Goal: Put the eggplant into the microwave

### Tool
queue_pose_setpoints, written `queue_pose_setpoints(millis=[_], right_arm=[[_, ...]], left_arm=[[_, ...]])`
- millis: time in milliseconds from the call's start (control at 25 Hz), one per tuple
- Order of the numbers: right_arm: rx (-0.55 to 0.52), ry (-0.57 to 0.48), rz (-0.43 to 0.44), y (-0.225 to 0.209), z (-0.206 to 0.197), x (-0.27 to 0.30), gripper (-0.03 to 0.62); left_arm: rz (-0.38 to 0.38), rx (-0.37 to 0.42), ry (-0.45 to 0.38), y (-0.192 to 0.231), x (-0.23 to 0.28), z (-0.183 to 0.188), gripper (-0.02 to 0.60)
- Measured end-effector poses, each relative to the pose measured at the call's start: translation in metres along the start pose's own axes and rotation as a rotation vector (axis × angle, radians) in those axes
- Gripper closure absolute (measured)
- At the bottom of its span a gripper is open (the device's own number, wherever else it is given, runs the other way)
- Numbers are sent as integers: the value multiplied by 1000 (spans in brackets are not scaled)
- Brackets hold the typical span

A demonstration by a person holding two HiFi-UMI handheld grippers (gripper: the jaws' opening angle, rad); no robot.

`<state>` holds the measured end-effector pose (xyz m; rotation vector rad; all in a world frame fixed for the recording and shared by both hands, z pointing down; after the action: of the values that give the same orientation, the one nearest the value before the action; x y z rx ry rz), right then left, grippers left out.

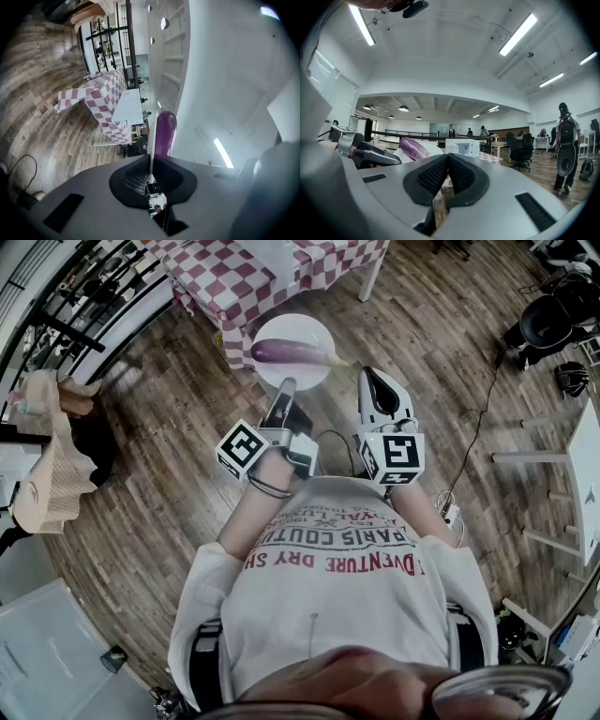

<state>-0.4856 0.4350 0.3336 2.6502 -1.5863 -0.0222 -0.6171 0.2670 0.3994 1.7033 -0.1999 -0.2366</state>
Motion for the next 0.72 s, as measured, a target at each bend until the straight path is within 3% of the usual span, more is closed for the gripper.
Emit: queue_pose_setpoints(millis=[720], right_arm=[[4,11,-4,0,-10,22,568]], left_arm=[[-24,-46,9,13,16,9,546]])
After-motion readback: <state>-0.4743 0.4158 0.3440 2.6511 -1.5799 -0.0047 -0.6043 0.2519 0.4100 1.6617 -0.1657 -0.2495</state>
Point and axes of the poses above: the fingertips, and each gripper's own axes: x forward along the fingers, y to its left, z out of its top, the point moved 9 cm from there along -x, backward along the fingers, and after that the axes turned 2 degrees about -y, right-handed, at the moved point
